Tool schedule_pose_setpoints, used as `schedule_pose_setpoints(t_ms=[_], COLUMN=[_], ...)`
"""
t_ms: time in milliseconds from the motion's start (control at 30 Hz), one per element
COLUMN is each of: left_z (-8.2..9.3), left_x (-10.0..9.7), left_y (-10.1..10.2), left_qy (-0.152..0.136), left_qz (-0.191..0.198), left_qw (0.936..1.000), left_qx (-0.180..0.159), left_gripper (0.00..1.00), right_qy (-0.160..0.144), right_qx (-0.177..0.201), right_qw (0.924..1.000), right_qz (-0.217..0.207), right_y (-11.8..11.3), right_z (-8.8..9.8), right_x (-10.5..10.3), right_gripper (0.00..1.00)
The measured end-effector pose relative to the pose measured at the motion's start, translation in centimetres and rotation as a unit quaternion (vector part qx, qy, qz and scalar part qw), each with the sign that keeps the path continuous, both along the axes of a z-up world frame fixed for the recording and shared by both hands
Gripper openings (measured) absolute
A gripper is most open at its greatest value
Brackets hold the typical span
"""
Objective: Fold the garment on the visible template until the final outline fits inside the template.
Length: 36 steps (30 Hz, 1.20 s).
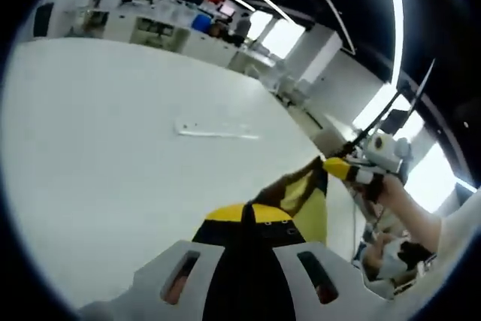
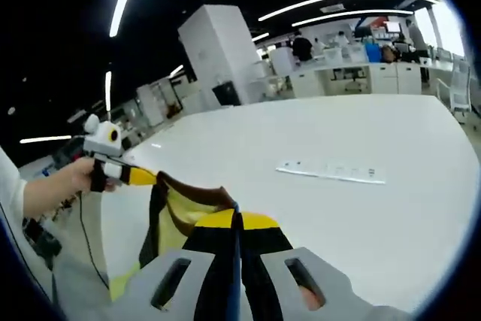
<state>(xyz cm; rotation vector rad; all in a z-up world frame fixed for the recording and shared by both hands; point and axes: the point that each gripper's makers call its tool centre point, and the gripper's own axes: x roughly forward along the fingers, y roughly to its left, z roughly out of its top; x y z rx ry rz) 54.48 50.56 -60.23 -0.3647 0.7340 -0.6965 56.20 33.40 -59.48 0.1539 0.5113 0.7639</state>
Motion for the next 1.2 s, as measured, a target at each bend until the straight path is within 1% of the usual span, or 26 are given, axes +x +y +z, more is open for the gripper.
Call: schedule_pose_setpoints(t_ms=[100,267,367,633,900,1033,1200], left_z=[-0.7,-1.8,-2.5,-4.7,-7.1,-7.9,-8.6], left_x=[0.5,1.7,2.4,3.8,5.4,6.0,6.5], left_y=[0.0,0.1,0.0,0.2,0.4,0.4,0.6], left_qy=[0.003,0.006,0.014,0.038,0.064,0.071,0.078], left_qz=[0.004,0.011,0.014,0.024,0.024,0.022,0.023], left_qw=[1.0,0.9999,0.9998,0.9989,0.9976,0.9973,0.9967], left_qx=[0.0,0.0,-0.006,-0.011,-0.005,-0.002,-0.001], left_gripper=[0.0,0.0,0.0,0.0,0.0,0.0,0.0], right_qy=[0.006,0.017,0.022,0.036,0.05,0.058,0.064], right_qx=[-0.005,-0.001,-0.011,-0.026,-0.041,-0.048,-0.056], right_qw=[1.0,0.9999,0.9997,0.999,0.9979,0.9971,0.9964], right_qz=[0.001,-0.002,-0.003,-0.001,0.002,0.003,0.007], right_y=[0.0,0.0,-0.1,0.1,0.3,0.3,0.2], right_z=[-0.8,-2.0,-2.9,-5.0,-7.2,-8.4,-9.3], right_x=[0.8,2.0,2.7,4.0,5.3,5.7,6.1], right_gripper=[0.01,0.01,0.01,0.01,0.01,0.01,0.01])
